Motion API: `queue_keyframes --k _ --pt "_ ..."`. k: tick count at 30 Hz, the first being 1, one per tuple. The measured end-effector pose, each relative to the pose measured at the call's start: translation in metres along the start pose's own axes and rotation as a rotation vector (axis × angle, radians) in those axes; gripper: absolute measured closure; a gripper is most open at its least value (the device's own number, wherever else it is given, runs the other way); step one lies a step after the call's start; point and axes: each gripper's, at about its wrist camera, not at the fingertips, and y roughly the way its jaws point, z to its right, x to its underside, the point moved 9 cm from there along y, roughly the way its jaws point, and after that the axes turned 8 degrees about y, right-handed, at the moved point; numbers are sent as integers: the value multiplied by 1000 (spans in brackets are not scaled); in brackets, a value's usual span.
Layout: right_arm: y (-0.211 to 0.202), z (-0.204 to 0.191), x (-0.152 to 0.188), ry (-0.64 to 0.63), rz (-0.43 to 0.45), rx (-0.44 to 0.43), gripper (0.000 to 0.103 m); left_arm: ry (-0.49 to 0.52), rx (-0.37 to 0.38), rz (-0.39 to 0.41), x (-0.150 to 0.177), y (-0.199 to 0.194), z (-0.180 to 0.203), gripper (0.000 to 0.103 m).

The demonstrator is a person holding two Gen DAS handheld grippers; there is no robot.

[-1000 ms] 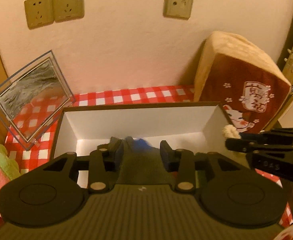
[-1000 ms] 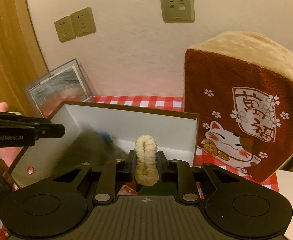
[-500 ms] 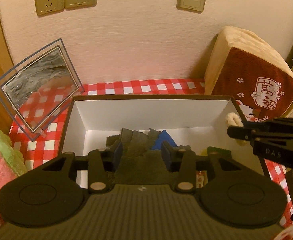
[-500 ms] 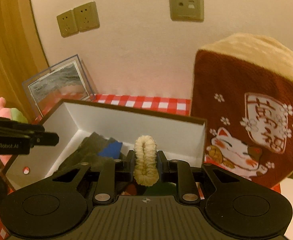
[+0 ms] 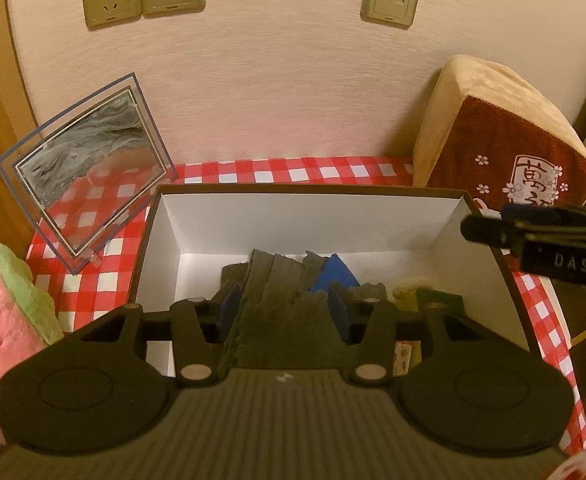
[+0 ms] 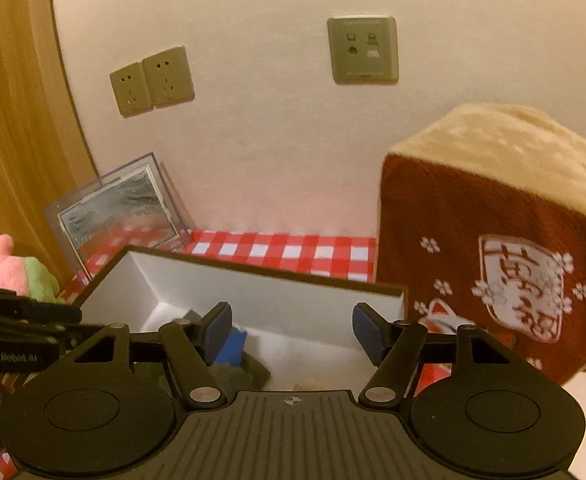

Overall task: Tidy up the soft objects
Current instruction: 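Open the left gripper to drop the fleece into the box while the right gripper drops the scrunchie, then move the right gripper to the tan knit sock while the left gripper approaches the cotton swab bag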

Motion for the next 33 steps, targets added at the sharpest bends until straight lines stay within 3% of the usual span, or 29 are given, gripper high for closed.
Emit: queue_keyframes --k 13,33 --pt "-32 3 41 26 -69 -30 35 5 -17 10 11 -26 9 48" --pt "-116 -11 91 64 -97 -66 35 -17 -12 27 70 -112 54 48"
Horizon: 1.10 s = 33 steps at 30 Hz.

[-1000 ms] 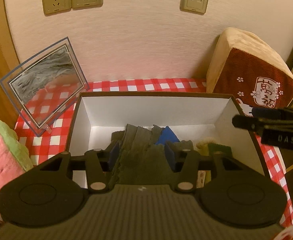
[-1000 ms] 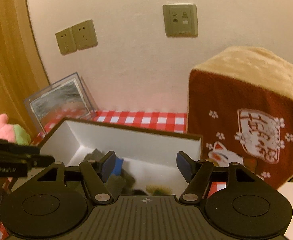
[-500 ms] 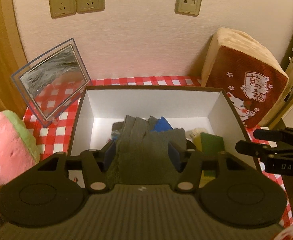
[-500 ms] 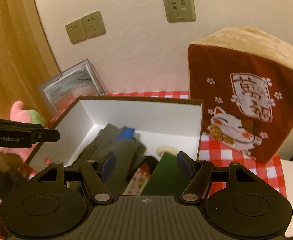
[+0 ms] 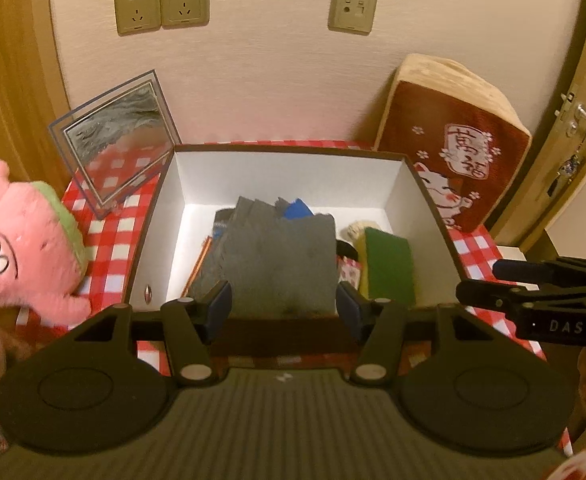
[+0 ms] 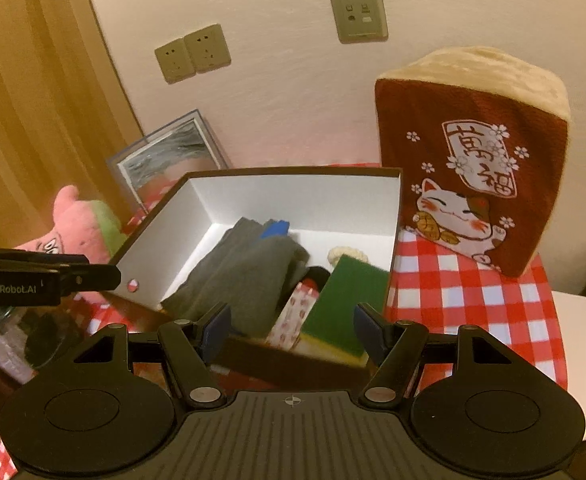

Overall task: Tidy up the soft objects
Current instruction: 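Move the right gripper to the tan knit sock while the left gripper approaches the cotton swab bag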

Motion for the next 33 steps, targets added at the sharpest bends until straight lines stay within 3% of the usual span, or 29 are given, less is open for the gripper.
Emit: queue_keyframes --k 14,33 --pt "-40 -10 41 5 -32 -47 35 -22 -5 -38 54 -37 33 48" --pt "-57 0 133 29 -180 -86 35 -112 -67 -146 141 -61 54 48"
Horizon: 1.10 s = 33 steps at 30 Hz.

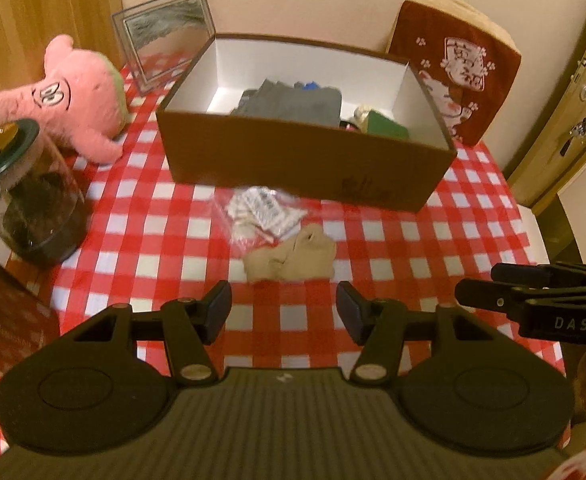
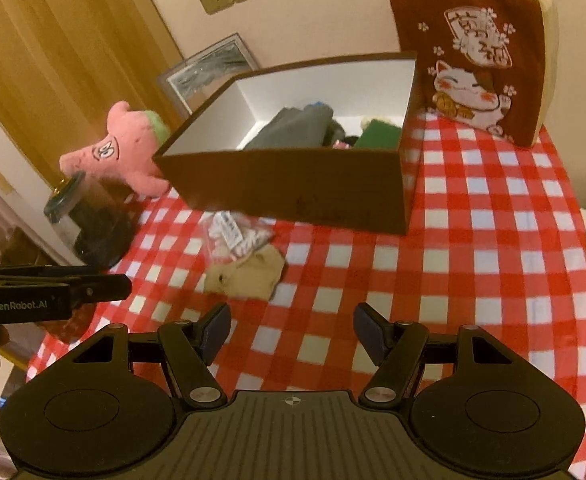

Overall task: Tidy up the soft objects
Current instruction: 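Move the right gripper to the tan knit sock while the left gripper approaches the cotton swab bag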

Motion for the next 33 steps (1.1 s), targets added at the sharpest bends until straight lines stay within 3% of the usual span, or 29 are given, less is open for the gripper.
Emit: queue_keyframes --k 10,19,27,33 --pt "17 7 14 70 -4 78 33 32 19 -54 12 21 -4 48" --pt "47 -16 21 20 -34 119 30 75 48 -74 17 45 -19 48" --pt "83 -35 26 18 -88 113 30 83 56 -96 21 64 -38 48" --pt "103 -42 21 15 -61 116 30 63 54 -118 26 79 -57 48"
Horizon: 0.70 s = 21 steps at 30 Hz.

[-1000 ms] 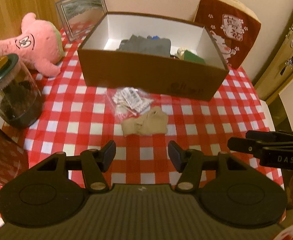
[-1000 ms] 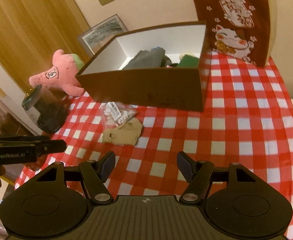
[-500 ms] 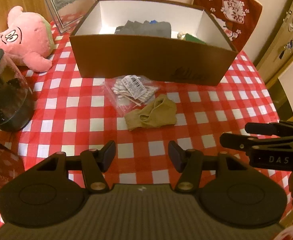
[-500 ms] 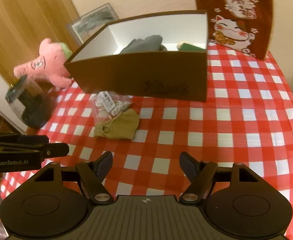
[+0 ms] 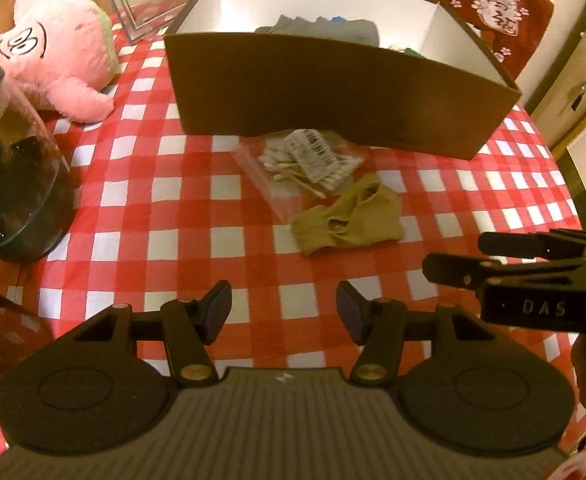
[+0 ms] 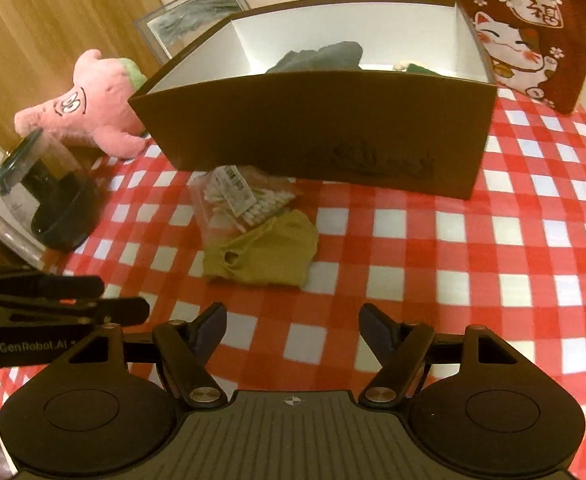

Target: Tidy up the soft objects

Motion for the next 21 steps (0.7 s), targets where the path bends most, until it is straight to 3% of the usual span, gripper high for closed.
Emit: queue_keyframes --k 21 --pt "78 -25 -25 -45 15 22 30 -13 -11 -30 -12 34 -30 48"
